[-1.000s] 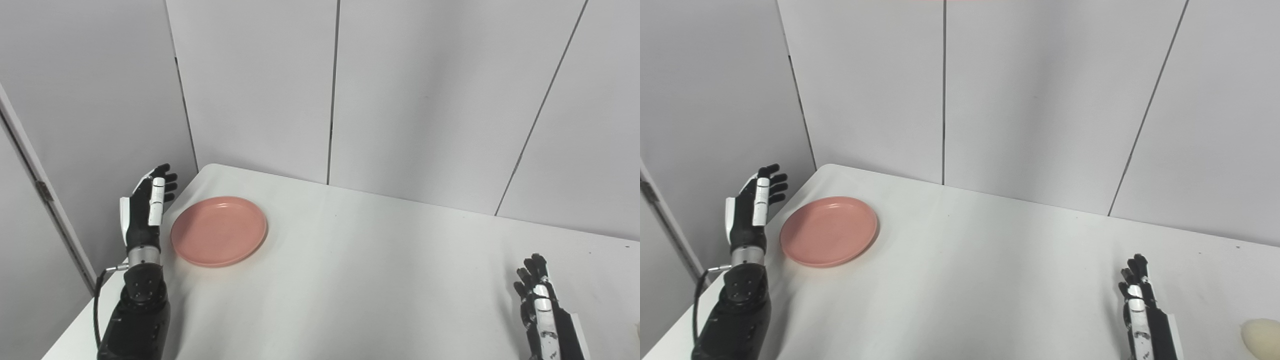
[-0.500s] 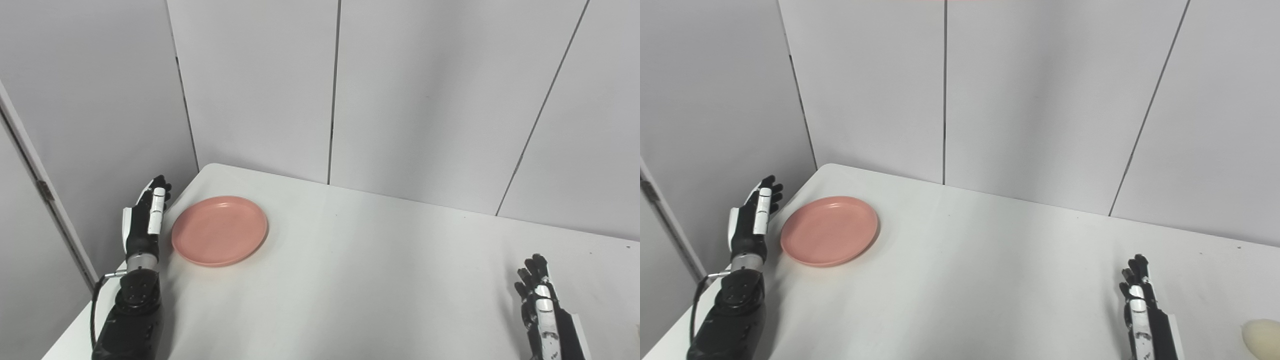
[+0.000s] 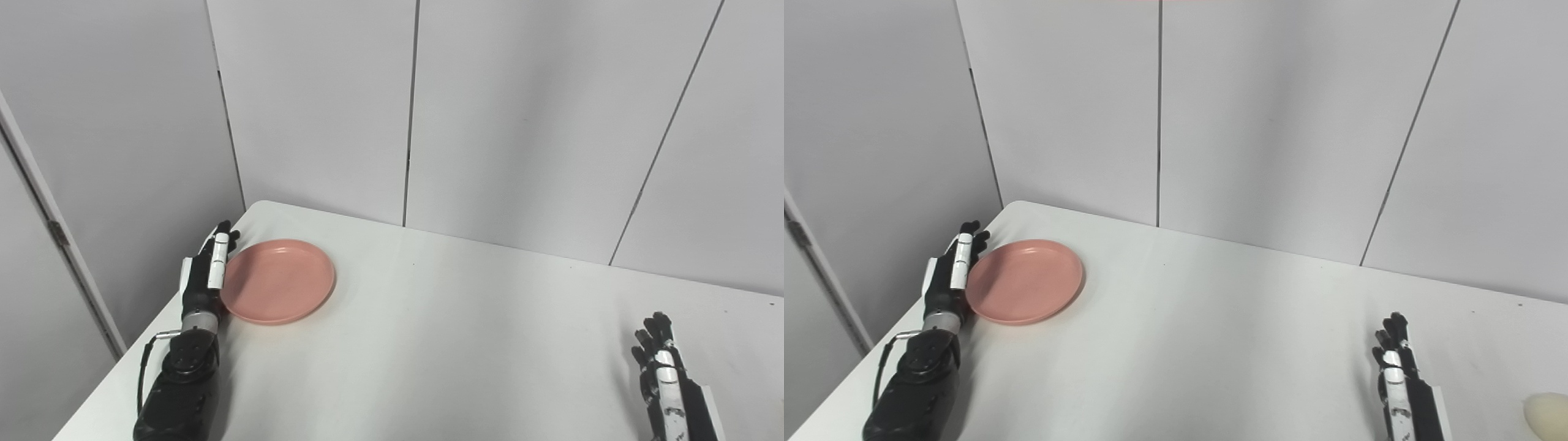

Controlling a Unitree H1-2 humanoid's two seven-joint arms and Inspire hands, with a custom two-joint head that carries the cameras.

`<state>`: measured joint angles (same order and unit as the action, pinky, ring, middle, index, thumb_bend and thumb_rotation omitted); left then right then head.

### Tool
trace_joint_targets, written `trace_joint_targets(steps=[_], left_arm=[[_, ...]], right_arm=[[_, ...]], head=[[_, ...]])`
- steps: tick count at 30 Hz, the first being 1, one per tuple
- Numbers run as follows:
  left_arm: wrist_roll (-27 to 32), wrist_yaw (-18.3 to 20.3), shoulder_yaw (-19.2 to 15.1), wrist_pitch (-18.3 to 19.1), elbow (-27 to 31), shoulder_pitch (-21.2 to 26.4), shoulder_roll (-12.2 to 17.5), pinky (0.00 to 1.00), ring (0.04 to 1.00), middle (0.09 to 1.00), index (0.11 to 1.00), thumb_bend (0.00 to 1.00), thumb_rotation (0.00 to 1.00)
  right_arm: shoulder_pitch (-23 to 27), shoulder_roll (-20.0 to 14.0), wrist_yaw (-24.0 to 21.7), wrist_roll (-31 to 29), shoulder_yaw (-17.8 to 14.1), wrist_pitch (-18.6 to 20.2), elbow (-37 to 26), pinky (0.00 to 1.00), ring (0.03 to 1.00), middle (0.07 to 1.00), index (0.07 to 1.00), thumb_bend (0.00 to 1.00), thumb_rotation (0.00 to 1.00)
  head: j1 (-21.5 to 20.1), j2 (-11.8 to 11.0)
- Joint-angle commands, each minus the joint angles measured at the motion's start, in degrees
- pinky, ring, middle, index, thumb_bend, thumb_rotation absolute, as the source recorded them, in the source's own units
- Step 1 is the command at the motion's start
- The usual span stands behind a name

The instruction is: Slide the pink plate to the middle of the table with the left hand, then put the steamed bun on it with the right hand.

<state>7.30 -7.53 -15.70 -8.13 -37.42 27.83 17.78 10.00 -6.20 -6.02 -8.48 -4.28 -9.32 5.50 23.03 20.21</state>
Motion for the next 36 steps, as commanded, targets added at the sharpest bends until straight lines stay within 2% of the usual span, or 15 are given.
trace_joint_targets(steps=[1, 11, 20, 26, 29, 33, 36], left_arm=[[0.3, 2.1, 1.5, 0.5, -1.0, 2.5, -0.5, 0.96, 0.867, 0.834, 0.838, 0.77, 1.0], [4.2, 4.1, 2.6, 3.5, 0.9, 2.8, -3.7, 0.87, 0.832, 0.806, 0.803, 0.82, 1.0], [5.1, 7.2, 3.9, 1.3, 0.7, 3.4, -7.2, 0.85, 0.818, 0.806, 0.8, 0.81, 1.0], [5.5, 8.8, 4.3, 2.9, 2.9, 2.9, -8.6, 0.85, 0.806, 0.793, 0.785, 0.81, 1.0], [5.0, 9.7, 5.4, 3.7, 4.7, 2.2, -9.2, 0.87, 0.811, 0.796, 0.787, 0.8, 1.0], [3.9, 10.6, 7.5, 4.6, 7.3, 1.0, -10.0, 0.86, 0.817, 0.803, 0.8, 0.78, 1.0], [3.6, 11.7, 9.4, 6.5, 9.8, -0.1, -10.9, 0.84, 0.833, 0.814, 0.815, 0.77, 1.0]], right_arm=[[-2.1, -0.6, -0.3, -0.4, -0.6, -0.8, 1.1, 1.0, 1.0, 1.0, 1.0, 0.52, 0.91], [-2.5, -0.8, 0.0, 0.2, -0.3, 1.2, -0.6, 1.0, 1.0, 1.0, 1.0, 0.52, 0.94], [-2.5, 0.0, 0.5, 0.3, -0.1, 1.3, -1.7, 1.0, 1.0, 1.0, 1.0, 0.48, 0.93], [-2.7, 0.5, 1.0, 1.7, 0.6, 1.5, -2.9, 1.0, 1.0, 1.0, 1.0, 0.44, 0.95], [-2.5, 0.8, 1.2, 2.0, 0.6, 0.9, -2.0, 1.0, 1.0, 1.0, 1.0, 0.44, 0.93], [-2.2, 1.6, 1.2, 1.9, 0.7, -0.4, -0.4, 1.0, 1.0, 1.0, 1.0, 0.48, 0.87], [-2.0, 2.0, 1.7, 3.0, 0.9, -0.8, 0.4, 1.0, 0.993, 0.999, 1.0, 0.52, 0.86]], head=[[-0.3, 0.2], [-0.9, 0.7], [-2.5, 1.3], [-7.1, 2.5], [-10.5, 3.4], [-12.9, 4.1], [-14.6, 4.7]])
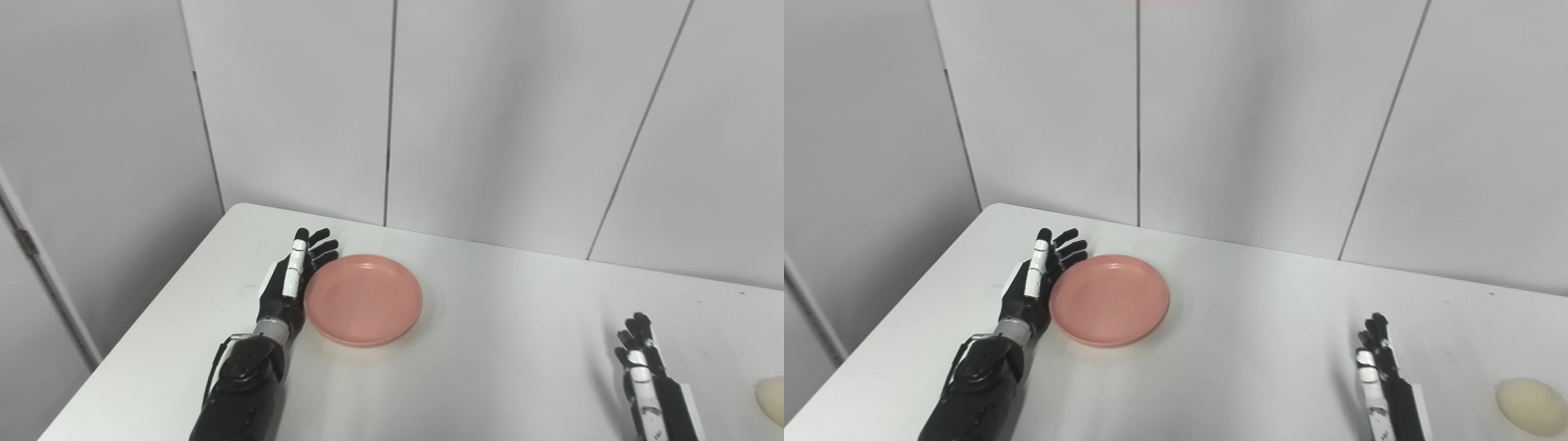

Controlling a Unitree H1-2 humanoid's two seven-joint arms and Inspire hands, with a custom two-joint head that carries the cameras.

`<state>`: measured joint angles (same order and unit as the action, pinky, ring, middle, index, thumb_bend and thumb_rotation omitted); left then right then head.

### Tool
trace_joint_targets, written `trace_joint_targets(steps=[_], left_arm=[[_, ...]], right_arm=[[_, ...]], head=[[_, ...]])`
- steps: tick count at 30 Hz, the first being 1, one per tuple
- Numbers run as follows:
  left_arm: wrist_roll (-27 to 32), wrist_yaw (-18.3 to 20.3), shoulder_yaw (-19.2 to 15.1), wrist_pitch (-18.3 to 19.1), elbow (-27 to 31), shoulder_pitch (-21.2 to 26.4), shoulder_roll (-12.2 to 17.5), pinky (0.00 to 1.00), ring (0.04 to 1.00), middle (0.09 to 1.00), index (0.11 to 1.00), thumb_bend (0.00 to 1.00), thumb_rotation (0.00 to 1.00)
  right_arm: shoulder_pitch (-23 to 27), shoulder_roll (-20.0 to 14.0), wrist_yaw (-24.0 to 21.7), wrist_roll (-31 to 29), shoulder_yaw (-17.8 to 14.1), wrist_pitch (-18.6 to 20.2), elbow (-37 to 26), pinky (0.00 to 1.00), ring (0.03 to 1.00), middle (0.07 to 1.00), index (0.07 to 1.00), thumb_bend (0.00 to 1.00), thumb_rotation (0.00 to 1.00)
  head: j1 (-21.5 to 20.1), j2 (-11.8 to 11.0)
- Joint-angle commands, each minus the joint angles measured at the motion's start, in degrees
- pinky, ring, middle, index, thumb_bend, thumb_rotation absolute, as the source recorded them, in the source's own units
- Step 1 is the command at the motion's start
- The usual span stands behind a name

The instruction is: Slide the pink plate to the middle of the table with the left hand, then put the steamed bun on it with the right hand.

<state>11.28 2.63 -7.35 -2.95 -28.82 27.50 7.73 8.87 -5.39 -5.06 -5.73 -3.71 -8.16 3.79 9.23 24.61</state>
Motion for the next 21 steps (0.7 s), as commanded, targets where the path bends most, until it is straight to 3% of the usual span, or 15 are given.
trace_joint_targets(steps=[1, 9, 15, 21], left_arm=[[-0.2, 1.8, 1.6, 1.8, 1.9, -0.1, -1.2, 0.83, 0.834, 0.815, 0.816, 0.77, 1.0], [-0.9, 5.2, 5.2, 3.2, 4.7, -1.7, -3.1, 0.82, 0.841, 0.828, 0.828, 0.76, 1.0], [-2.7, 5.3, 8.3, 3.1, 5.5, -2.4, -6.6, 0.81, 0.825, 0.82, 0.818, 0.74, 1.0], [-3.4, 4.5, 10.3, 4.1, 7.7, -4.0, -9.8, 0.89, 0.86, 0.847, 0.834, 0.69, 1.0]], right_arm=[[-0.8, 1.3, 0.9, 0.5, 0.4, -2.0, 2.4, 1.0, 0.991, 0.999, 1.0, 0.53, 0.87], [0.2, 2.4, 2.2, 2.6, 1.0, -2.1, 3.3, 1.0, 0.979, 0.994, 1.0, 0.58, 0.87], [1.3, 2.4, 2.9, 3.1, 0.7, -2.1, 4.3, 1.0, 0.991, 0.995, 1.0, 0.61, 0.88], [1.7, 3.0, 3.5, 3.6, 1.0, -2.7, 4.4, 1.0, 0.976, 0.988, 1.0, 0.6, 0.88]], head=[[-1.0, 0.4], [-6.4, 2.8], [-8.4, 4.1], [-10.2, 6.4]])
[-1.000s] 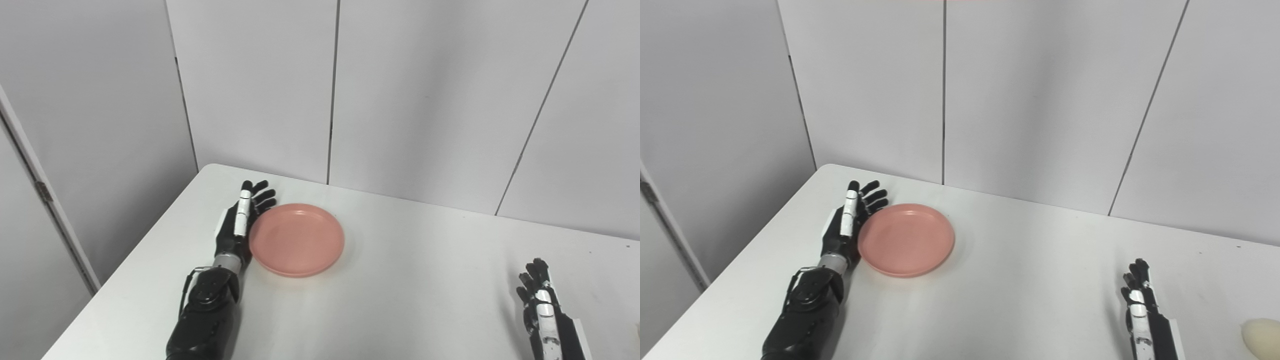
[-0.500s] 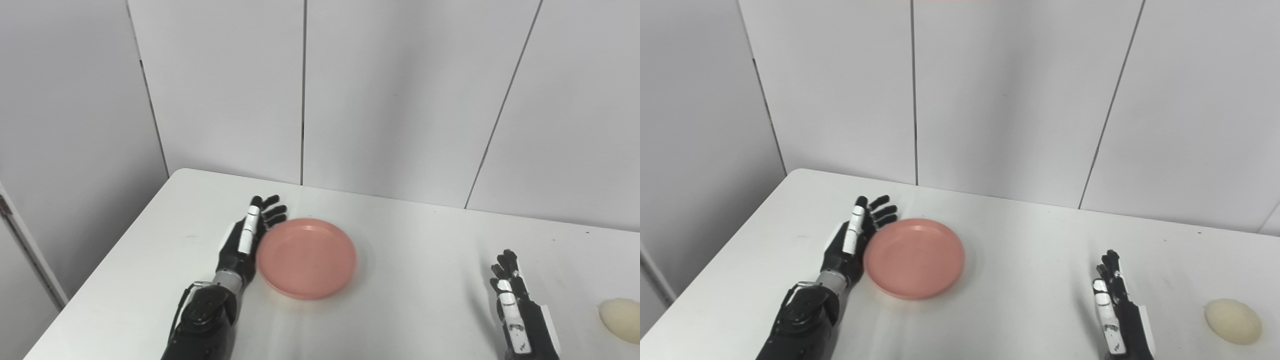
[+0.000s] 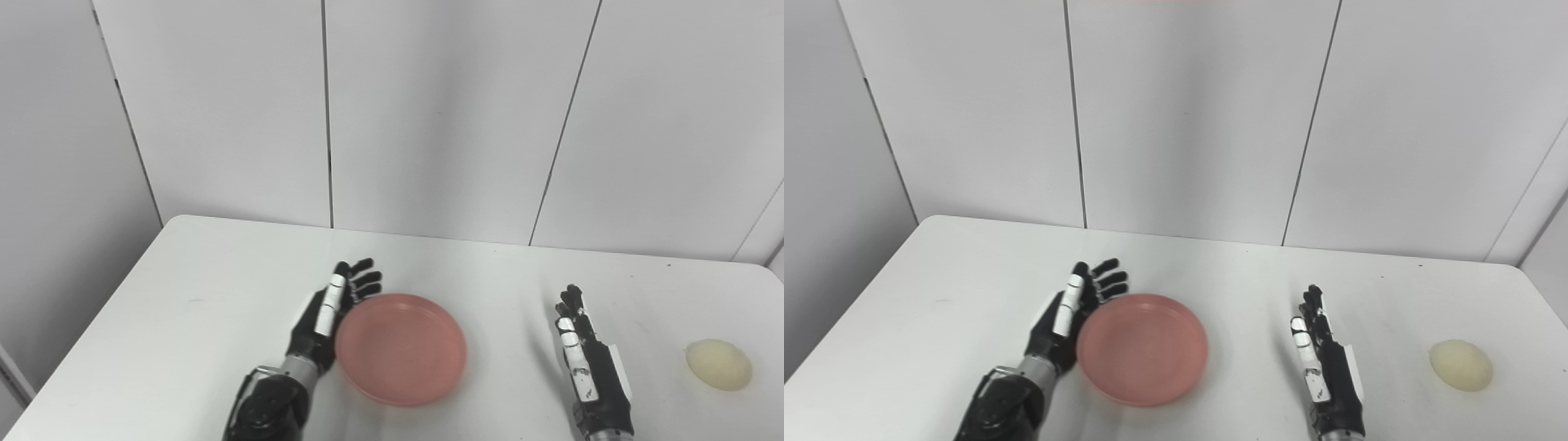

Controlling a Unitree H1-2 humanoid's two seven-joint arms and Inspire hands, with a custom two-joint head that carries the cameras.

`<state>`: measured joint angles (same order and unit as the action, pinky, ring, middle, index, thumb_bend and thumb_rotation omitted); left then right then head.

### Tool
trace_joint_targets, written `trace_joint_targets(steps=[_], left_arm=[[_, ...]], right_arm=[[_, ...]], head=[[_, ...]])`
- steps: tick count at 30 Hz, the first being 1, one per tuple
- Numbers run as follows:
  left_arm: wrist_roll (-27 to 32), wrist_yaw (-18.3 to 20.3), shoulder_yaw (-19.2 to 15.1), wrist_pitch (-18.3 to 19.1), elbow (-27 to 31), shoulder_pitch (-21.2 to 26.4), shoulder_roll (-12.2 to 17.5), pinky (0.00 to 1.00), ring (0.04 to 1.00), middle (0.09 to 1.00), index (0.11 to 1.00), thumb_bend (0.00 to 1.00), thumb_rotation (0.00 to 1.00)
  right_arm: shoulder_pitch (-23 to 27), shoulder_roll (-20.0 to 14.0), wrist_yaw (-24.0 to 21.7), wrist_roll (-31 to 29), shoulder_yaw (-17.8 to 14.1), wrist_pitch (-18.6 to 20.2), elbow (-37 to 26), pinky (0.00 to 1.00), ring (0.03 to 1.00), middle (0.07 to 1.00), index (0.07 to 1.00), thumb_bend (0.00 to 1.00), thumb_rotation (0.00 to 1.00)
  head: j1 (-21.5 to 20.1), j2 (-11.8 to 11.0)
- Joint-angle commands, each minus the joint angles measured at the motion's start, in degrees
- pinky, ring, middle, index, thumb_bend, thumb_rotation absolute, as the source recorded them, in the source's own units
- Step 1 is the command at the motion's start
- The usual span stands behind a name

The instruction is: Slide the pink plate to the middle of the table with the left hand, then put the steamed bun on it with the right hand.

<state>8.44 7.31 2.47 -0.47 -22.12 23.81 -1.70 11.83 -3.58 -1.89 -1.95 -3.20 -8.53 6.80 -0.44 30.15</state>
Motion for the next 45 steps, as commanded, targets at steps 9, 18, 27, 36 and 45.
trace_joint_targets(steps=[9, 18, 27, 36, 45], left_arm=[[-0.4, 0.6, 1.6, 1.7, 5.9, -5.0, -3.2, 0.98, 0.937, 0.917, 0.901, 0.7, 1.0], [-4.1, -1.4, 3.8, 0.5, 10.3, -8.7, -5.3, 1.0, 0.997, 0.992, 0.986, 0.68, 1.0], [-4.1, -1.8, 2.1, 2.6, 10.1, -7.8, -4.5, 1.0, 1.0, 1.0, 0.993, 0.7, 1.0], [-3.6, -1.2, 1.5, 0.9, 8.6, -7.3, -4.4, 1.0, 1.0, 1.0, 1.0, 0.66, 1.0], [-6.1, -2.2, 1.8, -2.5, 7.3, -7.2, -3.2, 1.0, 1.0, 1.0, 1.0, 0.63, 1.0]], right_arm=[[-0.9, 1.7, 0.8, 0.7, 1.6, -0.1, -0.8, 1.0, 0.973, 0.981, 1.0, 0.58, 0.87], [-0.5, 1.9, 1.5, 1.4, 1.7, 1.1, -3.3, 0.98, 0.966, 0.978, 0.994, 0.61, 0.86], [4.7, -5.3, 3.2, 7.0, -1.5, 8.2, -10.5, 0.89, 0.893, 0.908, 0.922, 0.68, 0.87], [8.0, -19.9, -1.2, 11.5, -5.2, 23.0, -21.9, 0.7, 0.803, 0.824, 0.83, 0.62, 0.45], [7.3, -25.7, -2.9, 21.1, -7.7, 35.2, -25.9, 0.7, 0.779, 0.795, 0.797, 0.71, 0.33]], head=[[-4.2, 4.3], [-8.3, 6.7], [-10.4, 7.6], [-13.0, 6.8], [-17.9, 6.0]])
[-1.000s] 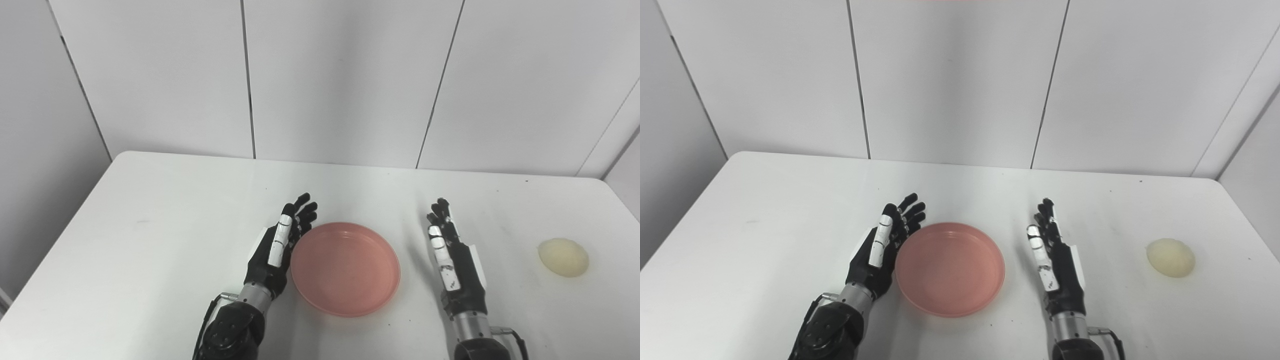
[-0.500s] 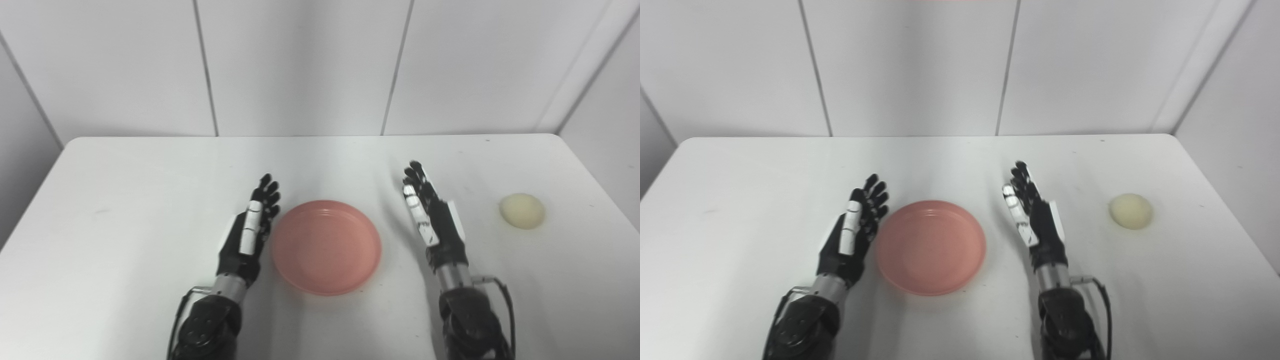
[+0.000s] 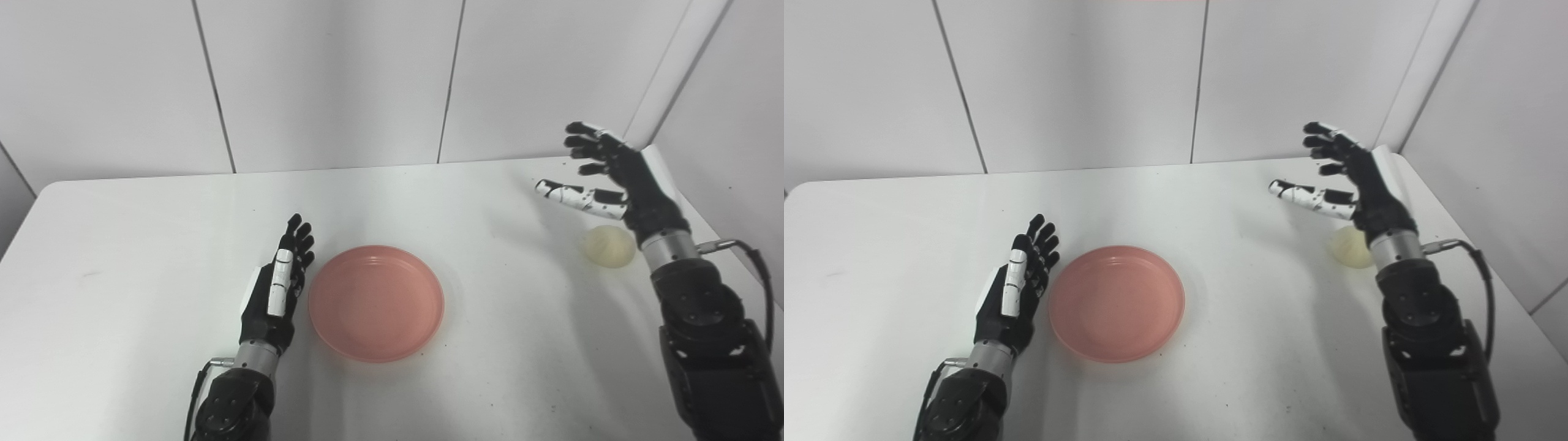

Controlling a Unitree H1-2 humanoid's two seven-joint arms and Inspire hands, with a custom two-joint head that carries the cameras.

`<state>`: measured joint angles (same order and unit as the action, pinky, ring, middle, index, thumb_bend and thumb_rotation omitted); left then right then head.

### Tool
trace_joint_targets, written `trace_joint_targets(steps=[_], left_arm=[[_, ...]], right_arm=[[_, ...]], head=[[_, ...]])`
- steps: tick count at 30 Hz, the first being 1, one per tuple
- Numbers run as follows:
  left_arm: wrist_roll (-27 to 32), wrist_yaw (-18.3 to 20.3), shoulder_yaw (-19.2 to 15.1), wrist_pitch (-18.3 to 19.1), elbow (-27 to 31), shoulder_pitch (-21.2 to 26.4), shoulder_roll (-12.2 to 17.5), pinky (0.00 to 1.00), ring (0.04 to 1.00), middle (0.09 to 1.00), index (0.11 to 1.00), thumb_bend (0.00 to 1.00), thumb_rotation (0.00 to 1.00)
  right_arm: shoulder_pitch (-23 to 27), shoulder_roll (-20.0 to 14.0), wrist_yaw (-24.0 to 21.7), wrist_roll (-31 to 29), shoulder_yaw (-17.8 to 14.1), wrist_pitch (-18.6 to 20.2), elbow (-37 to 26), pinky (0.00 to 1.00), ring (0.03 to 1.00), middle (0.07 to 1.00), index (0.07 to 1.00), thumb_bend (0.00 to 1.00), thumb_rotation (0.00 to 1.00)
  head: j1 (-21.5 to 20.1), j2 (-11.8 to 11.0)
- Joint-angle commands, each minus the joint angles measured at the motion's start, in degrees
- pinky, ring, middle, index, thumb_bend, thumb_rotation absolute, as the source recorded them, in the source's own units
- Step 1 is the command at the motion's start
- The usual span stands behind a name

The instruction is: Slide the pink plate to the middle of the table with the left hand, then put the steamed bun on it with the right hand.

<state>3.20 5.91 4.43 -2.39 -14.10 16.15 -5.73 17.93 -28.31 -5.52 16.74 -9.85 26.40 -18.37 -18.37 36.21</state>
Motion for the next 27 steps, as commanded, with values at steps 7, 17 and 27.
trace_joint_targets(steps=[7, 17, 27], left_arm=[[1.0, 0.8, -1.2, -0.6, -1.4, 0.9, 2.5, 1.0, 1.0, 1.0, 1.0, 0.66, 1.0], [4.9, 3.6, -3.1, -3.4, -4.6, 1.9, 3.9, 1.0, 1.0, 1.0, 1.0, 0.67, 1.0], [7.4, 4.5, -4.0, -3.4, -4.6, 1.7, 4.0, 1.0, 1.0, 1.0, 1.0, 0.64, 1.0]], right_arm=[[1.2, 1.0, -4.4, 16.8, -3.1, 0.5, 3.2, 0.63, 0.755, 0.786, 0.778, 0.73, 0.33], [4.1, 8.0, -15.6, 32.3, -8.5, 0.5, 7.0, 0.66, 0.762, 0.792, 0.791, 0.77, 0.28], [5.4, 10.7, -17.2, 40.3, -9.6, 0.5, 10.8, 0.59, 0.677, 0.706, 0.797, 0.78, 0.26]], head=[[-8.1, -1.6], [-11.1, -2.5], [-12.2, -3.0]])
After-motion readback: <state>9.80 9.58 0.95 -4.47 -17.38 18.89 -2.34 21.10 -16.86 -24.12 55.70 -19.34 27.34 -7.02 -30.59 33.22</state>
